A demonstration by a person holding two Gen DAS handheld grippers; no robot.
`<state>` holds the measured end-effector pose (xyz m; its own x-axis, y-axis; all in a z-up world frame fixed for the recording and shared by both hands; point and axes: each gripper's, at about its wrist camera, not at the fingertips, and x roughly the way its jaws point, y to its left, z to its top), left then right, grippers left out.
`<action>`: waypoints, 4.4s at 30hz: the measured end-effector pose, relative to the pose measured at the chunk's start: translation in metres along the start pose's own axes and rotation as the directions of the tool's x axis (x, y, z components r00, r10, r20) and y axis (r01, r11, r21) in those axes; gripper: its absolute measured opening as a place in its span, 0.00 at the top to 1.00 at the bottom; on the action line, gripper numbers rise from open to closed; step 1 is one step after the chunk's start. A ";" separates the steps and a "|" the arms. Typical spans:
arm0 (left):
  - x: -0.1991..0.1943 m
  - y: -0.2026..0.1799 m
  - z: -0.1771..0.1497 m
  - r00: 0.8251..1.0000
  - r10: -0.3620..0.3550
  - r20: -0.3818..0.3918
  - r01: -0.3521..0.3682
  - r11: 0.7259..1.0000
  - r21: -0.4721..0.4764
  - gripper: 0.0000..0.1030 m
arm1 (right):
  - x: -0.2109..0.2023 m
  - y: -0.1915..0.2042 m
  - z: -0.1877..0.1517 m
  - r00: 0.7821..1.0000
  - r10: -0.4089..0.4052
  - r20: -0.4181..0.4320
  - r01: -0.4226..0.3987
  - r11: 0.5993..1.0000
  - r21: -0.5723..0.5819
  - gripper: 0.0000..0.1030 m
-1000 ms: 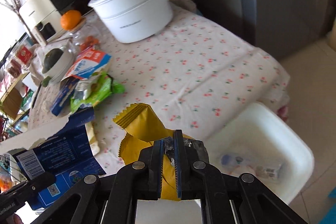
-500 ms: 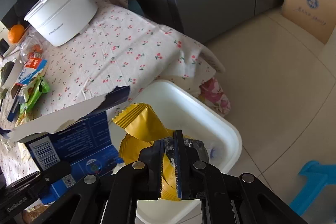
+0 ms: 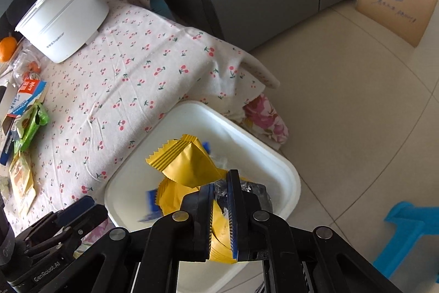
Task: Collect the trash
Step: 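Drop the yellow wrapper into the white bin with the right gripper while the left gripper carries the box there, then grasp the crumpled white tissue with the left gripper, then grasp the cream snack pouch with the right gripper, then carry the cream pouch toward the white bin with the right gripper while the left gripper holds the tissue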
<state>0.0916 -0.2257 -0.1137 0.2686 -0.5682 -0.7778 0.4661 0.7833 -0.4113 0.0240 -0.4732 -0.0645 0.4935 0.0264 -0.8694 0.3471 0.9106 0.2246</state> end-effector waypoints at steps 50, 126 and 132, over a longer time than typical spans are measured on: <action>-0.229 0.310 -0.049 0.877 0.471 0.096 -0.412 0.839 -0.357 0.16 | 0.074 0.317 -0.049 0.993 0.103 -0.060 -0.118 0.928 -0.354 0.18; -0.275 0.262 -0.066 0.893 0.429 0.135 -0.366 0.867 -0.337 0.75 | 0.057 0.412 -0.124 0.914 0.315 -0.256 -0.401 0.599 -0.693 0.58; -0.260 0.226 -0.055 0.906 0.393 0.158 -0.346 0.901 -0.262 0.75 | 0.029 0.369 -0.096 0.924 0.338 -0.181 -0.369 0.656 -0.659 0.58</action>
<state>0.0803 0.1127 -0.0309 0.5594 -0.2463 -0.7914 0.1066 0.9683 -0.2260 0.0900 -0.0965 -0.0492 0.4285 0.4064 -0.8070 -0.4797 0.8592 0.1780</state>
